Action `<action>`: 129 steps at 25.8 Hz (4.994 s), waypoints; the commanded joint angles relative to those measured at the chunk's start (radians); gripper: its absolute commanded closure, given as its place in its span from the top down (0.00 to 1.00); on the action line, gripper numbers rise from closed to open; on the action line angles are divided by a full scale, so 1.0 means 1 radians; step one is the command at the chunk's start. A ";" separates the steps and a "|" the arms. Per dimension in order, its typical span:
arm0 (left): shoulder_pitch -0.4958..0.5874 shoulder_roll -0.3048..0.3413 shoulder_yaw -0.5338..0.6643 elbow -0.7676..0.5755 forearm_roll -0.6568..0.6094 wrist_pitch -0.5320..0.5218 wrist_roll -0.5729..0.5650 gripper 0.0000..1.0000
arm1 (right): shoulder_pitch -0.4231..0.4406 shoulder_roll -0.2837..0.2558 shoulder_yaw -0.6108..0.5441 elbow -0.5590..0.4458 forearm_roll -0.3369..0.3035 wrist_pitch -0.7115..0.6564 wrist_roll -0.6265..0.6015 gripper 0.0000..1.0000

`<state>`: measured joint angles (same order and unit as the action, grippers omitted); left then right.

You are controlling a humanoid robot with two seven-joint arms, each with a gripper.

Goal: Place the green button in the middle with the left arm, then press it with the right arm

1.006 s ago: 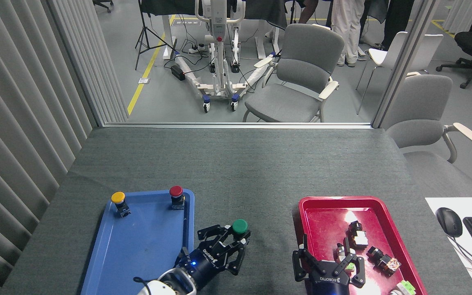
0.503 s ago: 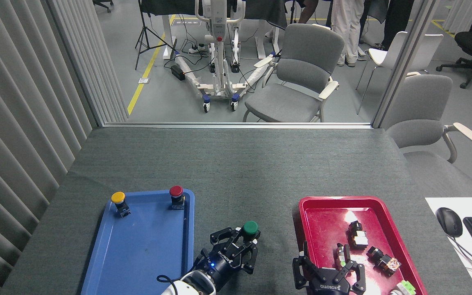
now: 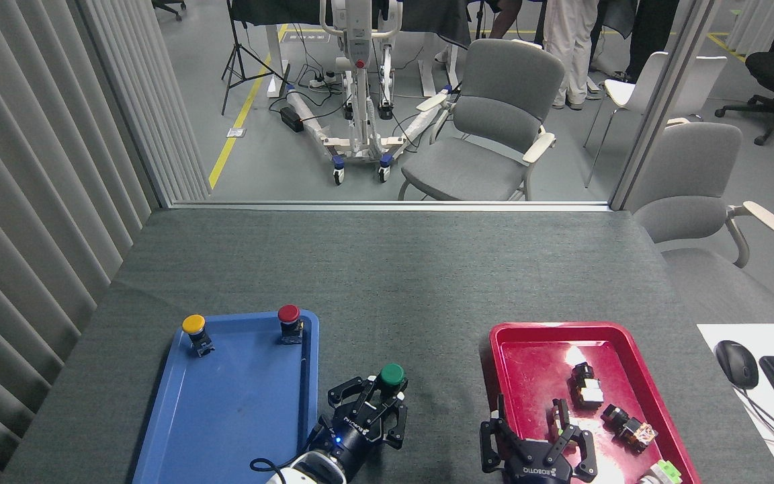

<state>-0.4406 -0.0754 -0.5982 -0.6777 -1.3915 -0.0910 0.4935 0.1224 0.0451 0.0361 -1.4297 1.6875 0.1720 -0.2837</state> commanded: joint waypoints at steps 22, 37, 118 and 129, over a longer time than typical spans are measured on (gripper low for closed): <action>0.207 0.236 0.040 -0.433 0.109 0.010 -0.007 1.00 | -0.006 -0.004 0.074 0.005 -0.008 -0.063 -0.009 0.39; 0.484 0.431 0.583 -0.717 0.177 -0.024 -0.010 1.00 | -0.141 0.036 0.160 0.137 -0.012 -0.063 0.008 0.16; 0.572 0.155 1.019 -0.931 -0.020 -0.334 -0.435 0.99 | -0.297 0.059 0.326 0.337 -0.173 0.057 0.109 0.14; 0.579 0.152 1.011 -0.921 -0.018 -0.331 -0.431 0.99 | -0.280 0.048 0.321 0.327 -0.198 0.066 0.052 0.35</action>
<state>0.1366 0.0788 0.4142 -1.6052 -1.4098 -0.4224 0.0605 -0.1701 0.0981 0.3601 -1.1026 1.4966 0.2288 -0.1968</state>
